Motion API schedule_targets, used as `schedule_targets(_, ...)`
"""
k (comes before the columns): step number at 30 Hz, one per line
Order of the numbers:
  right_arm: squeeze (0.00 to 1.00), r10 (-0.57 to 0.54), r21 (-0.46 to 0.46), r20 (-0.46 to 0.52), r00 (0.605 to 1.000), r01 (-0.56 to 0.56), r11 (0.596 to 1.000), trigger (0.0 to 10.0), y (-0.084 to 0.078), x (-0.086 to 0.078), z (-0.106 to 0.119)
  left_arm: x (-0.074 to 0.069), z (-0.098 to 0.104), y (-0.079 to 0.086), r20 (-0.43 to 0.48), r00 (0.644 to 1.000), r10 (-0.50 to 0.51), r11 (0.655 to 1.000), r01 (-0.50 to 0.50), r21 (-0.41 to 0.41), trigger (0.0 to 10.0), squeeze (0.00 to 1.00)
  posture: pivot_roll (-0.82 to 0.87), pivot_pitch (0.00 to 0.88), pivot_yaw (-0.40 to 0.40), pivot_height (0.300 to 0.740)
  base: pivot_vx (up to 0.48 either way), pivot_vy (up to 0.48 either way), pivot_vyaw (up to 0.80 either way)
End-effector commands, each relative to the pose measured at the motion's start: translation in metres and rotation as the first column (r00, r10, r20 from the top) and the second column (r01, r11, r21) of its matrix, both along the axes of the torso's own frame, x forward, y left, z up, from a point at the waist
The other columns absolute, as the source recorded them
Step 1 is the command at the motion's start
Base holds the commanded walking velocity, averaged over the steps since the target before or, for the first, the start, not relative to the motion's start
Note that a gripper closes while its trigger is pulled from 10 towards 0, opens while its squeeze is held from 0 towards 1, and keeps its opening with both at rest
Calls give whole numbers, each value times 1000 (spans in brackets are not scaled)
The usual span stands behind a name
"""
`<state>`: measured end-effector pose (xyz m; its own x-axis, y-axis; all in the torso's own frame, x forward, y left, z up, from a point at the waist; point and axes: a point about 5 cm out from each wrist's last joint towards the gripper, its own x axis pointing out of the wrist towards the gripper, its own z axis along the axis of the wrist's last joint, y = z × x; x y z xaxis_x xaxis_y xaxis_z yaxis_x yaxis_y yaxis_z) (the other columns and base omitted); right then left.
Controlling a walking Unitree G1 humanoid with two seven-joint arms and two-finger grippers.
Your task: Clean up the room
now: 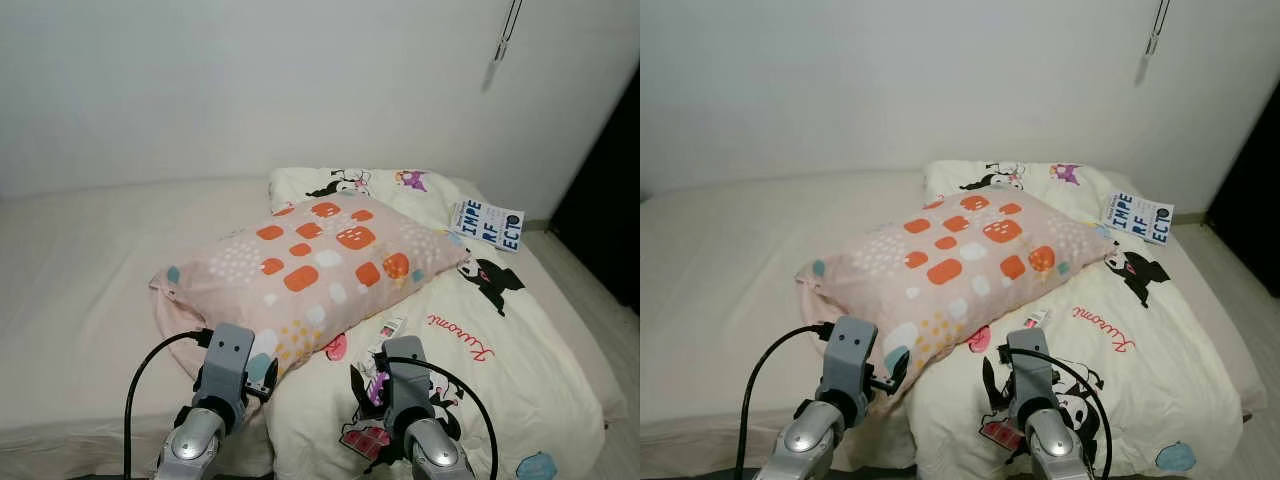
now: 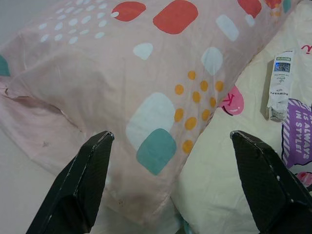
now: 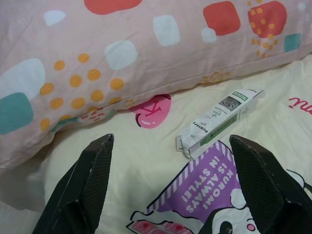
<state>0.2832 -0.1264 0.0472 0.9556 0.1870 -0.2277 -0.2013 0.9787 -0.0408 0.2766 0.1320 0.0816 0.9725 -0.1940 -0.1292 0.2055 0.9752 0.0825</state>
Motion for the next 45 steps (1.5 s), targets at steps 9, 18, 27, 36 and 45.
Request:
schedule_targets(9, 0, -9, 15, -4, 1000, 9, 1000, 10000, -1, 1, -1, 1, 3, 7, 10, 1000, 27, 999, -27, 44, 10000, 0, 14, 181, 35, 652, 0, -277, 0)
schedule_targets(18, 0, -5, 14, -4, 1000, 5, 1000, 10000, -1, 2, 0, 0, 3, 7, 19, 999, 36, 998, -37, 50, 10000, 0, 16, 182, 32, 652, 0, -387, 0)
schedule_targets(27, 0, 0, 5, -11, 1000, 0, 1000, 10000, -1, 1, -2, -2, -1, 4, -4, 999, 43, 998, -43, 46, 10000, 0, 14, 183, 31, 652, 0, -114, 0)
schedule_targets(36, 0, -3, 7, -13, 1000, 3, 1000, 10000, -1, 1, -3, -2, -3, 5, -17, 998, 53, 997, -52, 61, 10000, 0, 15, 179, 30, 652, 0, 0, 0)
schedule_targets(45, 0, -3, 6, -11, 1000, 3, 1000, 10000, -1, 1, -3, 0, -1, 9, -6, 998, 68, 996, -67, 52, 10000, 0, 12, 168, 30, 652, 0, 0, 0)
